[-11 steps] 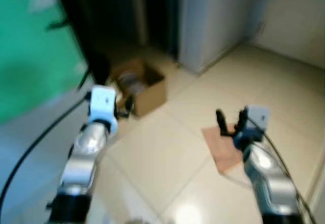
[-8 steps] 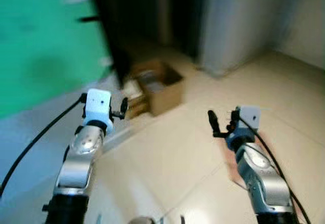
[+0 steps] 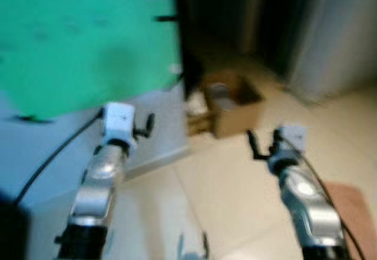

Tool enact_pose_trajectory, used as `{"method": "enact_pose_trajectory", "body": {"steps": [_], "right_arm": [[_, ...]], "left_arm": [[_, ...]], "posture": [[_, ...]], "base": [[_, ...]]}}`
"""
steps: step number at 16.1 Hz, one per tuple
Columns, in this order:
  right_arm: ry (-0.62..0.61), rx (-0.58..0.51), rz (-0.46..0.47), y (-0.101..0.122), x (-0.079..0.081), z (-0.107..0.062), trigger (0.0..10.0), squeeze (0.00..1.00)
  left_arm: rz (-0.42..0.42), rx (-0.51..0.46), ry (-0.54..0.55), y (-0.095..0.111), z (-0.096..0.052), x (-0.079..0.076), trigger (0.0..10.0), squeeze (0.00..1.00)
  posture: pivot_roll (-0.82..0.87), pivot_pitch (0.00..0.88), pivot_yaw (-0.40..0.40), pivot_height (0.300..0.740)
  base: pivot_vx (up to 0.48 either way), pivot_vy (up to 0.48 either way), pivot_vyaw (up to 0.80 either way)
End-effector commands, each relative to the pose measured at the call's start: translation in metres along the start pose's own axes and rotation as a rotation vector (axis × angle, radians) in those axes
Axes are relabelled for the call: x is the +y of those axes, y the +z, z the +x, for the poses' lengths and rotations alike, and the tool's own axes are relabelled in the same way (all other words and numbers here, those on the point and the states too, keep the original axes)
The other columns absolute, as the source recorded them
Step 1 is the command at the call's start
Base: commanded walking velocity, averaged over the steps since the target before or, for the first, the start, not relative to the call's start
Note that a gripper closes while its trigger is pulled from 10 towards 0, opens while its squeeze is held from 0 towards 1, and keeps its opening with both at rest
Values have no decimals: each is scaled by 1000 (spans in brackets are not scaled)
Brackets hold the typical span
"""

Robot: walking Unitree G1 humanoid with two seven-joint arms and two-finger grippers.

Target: Hang keys on a hook

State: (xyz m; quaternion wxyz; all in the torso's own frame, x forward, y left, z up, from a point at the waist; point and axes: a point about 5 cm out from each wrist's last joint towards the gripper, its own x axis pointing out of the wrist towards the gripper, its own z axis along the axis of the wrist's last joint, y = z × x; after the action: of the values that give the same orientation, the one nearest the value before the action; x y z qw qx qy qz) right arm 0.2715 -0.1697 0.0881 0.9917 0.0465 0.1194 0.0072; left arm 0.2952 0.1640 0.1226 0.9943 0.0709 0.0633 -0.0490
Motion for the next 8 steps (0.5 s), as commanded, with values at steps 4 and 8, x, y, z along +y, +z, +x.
{"method": "enact_pose_trajectory", "body": {"steps": [4,8], "right_arm": [[41,-20,-2,8,10,5,10000,1000],[41,-17,-13,7,9,7,10000,1000]], "left_arm": [[7,-1,40,1,-2,11,10000,0],[0,8,54,-2,-7,13,10000,0]], "posture": [[-90,0,37,740],[-66,0,11,740]], "base": [[312,0,800],[312,0,800]]}}
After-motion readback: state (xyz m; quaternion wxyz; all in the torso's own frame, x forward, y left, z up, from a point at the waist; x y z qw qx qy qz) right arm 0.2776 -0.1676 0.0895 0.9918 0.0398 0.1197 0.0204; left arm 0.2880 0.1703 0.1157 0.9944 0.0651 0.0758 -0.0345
